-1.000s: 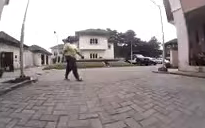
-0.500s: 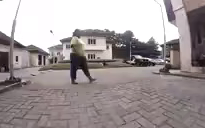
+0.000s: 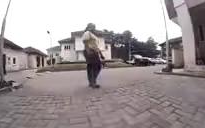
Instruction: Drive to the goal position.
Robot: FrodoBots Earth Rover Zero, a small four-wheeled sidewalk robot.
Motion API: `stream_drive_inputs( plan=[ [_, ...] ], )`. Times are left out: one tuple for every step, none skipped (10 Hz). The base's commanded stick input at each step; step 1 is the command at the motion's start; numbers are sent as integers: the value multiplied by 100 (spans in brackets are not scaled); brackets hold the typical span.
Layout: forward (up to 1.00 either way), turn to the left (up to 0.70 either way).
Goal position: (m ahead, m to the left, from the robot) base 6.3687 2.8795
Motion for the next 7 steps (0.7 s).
stream_drive_inputs(
  plan=[
    [70, 0],
    [70, 0],
    [70, 0],
    [70, 0],
    [70, 0],
    [70, 0],
    [70, 0]
  ],
)
